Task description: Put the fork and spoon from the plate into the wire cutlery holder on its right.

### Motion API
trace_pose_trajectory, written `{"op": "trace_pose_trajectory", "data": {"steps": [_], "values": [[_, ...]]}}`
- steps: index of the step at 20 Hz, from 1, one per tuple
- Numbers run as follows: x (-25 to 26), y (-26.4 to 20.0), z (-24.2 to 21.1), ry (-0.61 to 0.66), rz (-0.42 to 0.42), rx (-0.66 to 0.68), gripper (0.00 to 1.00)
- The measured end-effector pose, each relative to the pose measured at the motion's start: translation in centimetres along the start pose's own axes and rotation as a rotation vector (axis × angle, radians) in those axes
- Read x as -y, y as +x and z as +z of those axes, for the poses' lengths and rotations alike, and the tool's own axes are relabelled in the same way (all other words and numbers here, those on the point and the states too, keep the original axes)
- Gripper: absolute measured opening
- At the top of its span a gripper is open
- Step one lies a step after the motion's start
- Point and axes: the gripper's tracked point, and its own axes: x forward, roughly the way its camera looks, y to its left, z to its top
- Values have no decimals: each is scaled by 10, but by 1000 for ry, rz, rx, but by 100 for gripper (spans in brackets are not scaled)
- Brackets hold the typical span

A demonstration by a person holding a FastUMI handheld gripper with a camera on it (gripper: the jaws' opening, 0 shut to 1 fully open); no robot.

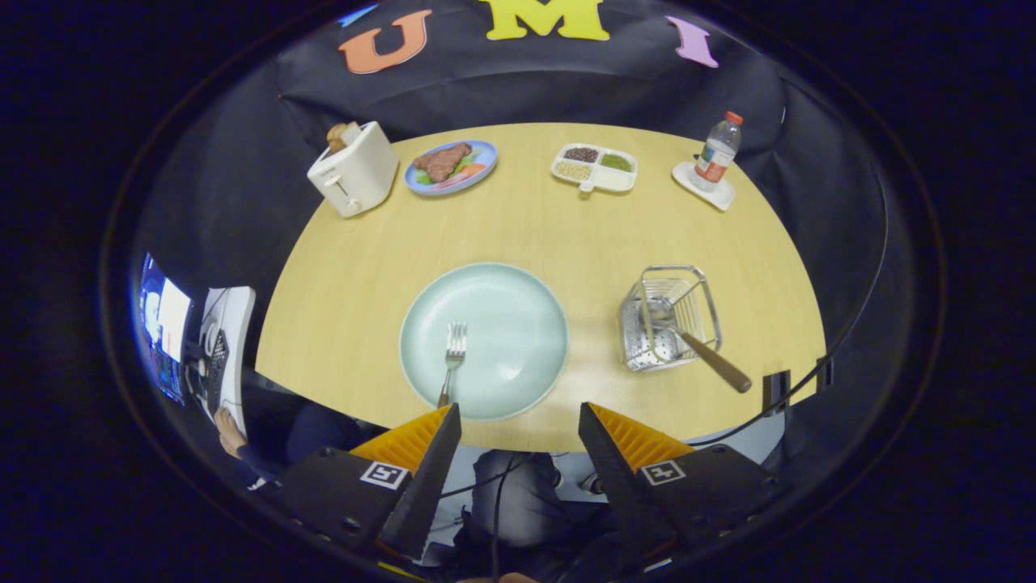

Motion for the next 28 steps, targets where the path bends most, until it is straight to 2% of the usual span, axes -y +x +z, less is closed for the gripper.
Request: {"op": "trace_pose_trajectory", "data": {"steps": [8, 16, 22, 26, 28], "values": [[-63, 59, -21, 26, 36, -68, 88], [-65, 97, -15, 75, 3, -99, 78], [-60, 111, -15, 87, -17, -122, 68], [-55, 124, -11, 93, -28, -126, 52], [-54, 128, -16, 99, -23, -144, 52]]}}
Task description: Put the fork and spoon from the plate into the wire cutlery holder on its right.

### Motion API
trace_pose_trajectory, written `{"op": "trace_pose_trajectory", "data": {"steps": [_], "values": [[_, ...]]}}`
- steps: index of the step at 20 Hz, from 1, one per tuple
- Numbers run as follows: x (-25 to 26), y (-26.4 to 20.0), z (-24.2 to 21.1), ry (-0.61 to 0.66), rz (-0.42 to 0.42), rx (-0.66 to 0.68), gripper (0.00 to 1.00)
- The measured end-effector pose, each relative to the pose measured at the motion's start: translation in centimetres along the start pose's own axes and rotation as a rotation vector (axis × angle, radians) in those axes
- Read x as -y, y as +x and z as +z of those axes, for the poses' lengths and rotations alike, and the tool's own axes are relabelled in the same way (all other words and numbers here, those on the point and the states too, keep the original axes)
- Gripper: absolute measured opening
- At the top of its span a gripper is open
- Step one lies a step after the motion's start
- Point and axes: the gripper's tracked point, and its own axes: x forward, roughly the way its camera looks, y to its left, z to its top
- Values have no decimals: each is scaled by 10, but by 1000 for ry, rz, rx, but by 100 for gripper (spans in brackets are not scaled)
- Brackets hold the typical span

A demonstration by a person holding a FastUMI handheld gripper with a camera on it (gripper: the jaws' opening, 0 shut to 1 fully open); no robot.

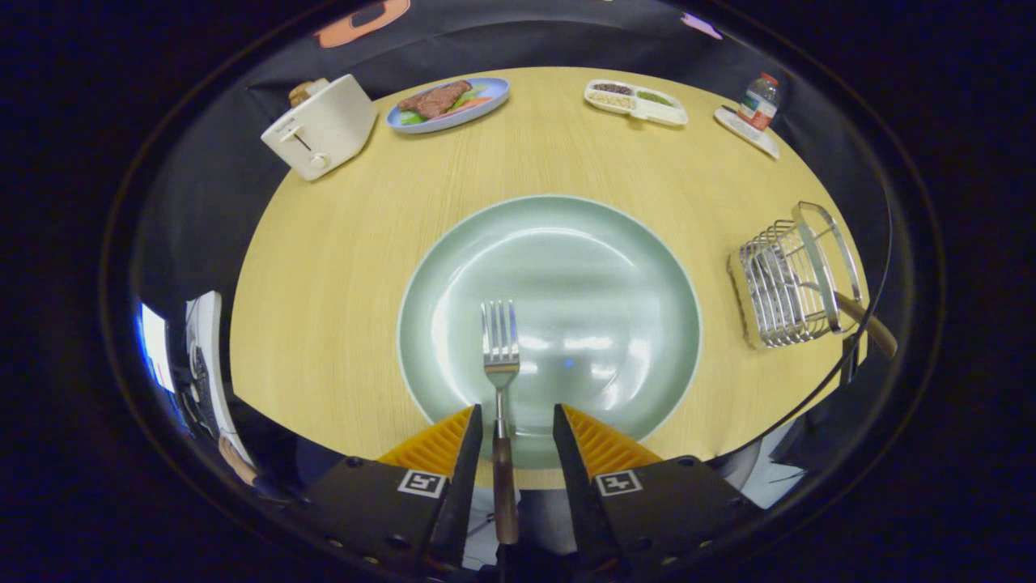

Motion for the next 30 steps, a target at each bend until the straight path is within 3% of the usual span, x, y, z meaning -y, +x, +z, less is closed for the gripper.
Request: {"op": "trace_pose_trajectory", "data": {"steps": [2, 4, 6, 7, 8, 20, 30], "values": [[-2, 0, 0, -2, -2, -14, 30], [1, 0, -2, -15, -13, -28, 35], [0, 3, -4, -21, -18, -28, 8], [2, 1, -3, -33, -28, -26, 9], [0, 3, -3, -24, -23, -18, 1], [16, -44, 2, -45, 38, 7, 1], [111, -135, 19, 4, -1, 101, 1]]}}
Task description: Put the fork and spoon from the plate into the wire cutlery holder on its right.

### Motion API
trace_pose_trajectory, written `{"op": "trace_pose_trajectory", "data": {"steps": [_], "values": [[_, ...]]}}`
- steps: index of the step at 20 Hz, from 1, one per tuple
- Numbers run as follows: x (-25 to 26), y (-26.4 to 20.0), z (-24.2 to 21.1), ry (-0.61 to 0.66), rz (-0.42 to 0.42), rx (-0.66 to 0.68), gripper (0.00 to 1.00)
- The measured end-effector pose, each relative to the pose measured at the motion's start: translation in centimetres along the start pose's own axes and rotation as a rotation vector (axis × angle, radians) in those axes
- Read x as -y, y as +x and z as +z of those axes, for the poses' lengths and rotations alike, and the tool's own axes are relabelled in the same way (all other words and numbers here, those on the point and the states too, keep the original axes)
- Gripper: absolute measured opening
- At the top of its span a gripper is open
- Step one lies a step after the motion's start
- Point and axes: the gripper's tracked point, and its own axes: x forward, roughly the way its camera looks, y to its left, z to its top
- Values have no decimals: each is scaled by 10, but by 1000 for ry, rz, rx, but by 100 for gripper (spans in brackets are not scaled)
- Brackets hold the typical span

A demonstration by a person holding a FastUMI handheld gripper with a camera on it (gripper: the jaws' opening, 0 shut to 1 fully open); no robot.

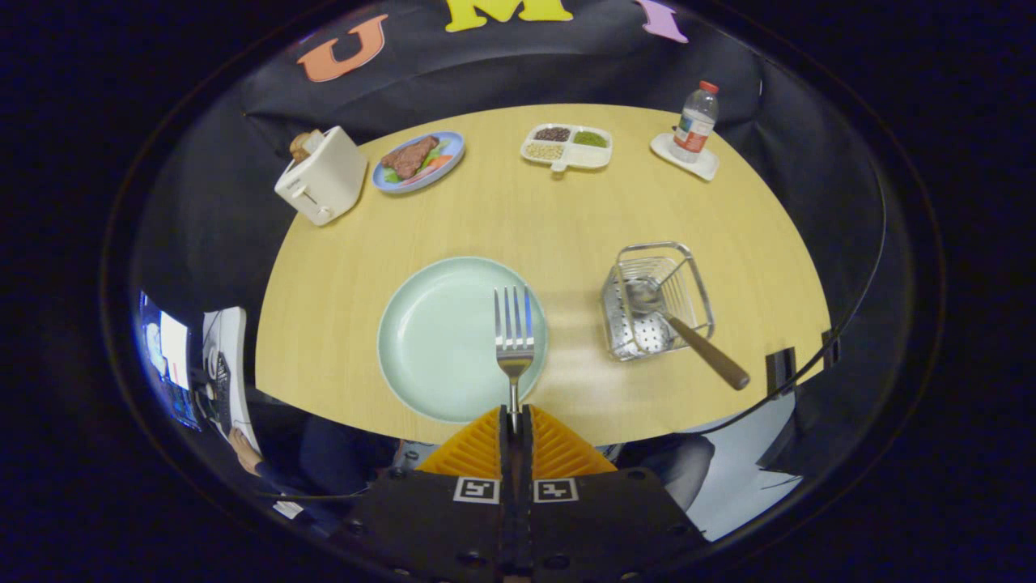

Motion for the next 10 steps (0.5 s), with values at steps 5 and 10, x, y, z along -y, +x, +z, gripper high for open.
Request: {"op": "trace_pose_trajectory", "data": {"steps": [5, 10], "values": [[60, -33, 19, -5, -81, 15, 1], [96, -26, 17, -21, -118, -68, 1]]}}
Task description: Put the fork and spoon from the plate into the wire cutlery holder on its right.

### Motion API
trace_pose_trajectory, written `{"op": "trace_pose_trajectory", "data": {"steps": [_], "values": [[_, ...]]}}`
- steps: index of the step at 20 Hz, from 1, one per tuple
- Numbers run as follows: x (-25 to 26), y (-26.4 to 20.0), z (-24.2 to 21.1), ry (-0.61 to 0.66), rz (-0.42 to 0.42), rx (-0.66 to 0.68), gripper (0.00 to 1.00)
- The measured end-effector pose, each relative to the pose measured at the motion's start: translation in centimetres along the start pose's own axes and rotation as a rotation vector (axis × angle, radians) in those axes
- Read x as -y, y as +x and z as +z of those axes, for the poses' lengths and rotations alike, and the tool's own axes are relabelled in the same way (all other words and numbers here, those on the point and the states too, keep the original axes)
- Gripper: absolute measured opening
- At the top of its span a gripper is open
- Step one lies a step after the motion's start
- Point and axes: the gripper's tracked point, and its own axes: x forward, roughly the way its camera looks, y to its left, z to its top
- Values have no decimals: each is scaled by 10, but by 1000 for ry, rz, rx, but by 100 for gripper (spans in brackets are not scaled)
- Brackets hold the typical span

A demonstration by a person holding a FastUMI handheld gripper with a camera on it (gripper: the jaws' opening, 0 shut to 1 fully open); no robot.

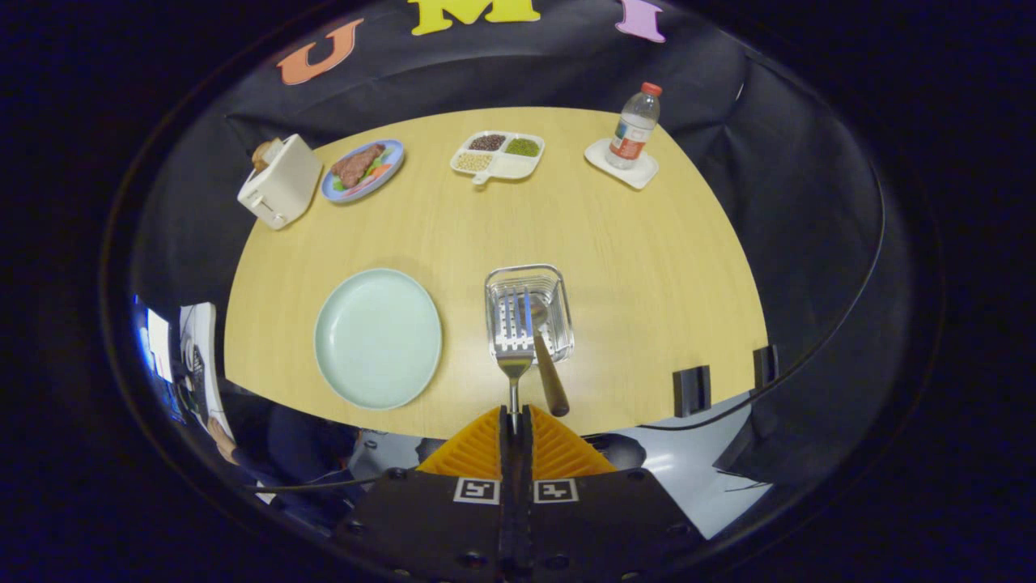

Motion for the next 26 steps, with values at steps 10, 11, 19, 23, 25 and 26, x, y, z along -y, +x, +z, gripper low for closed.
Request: {"op": "trace_pose_trajectory", "data": {"steps": [10, 11, 19, 23, 25, 26], "values": [[1, 12, 10, -88, 14, -126, 1], [2, 13, 10, -94, 14, -138, 1], [0, 25, 19, -86, 10, -188, 1], [0, 28, 24, -72, 9, -197, 6], [1, 29, 28, -64, 6, -192, 6], [2, 29, 29, -58, 6, -189, 7]]}}
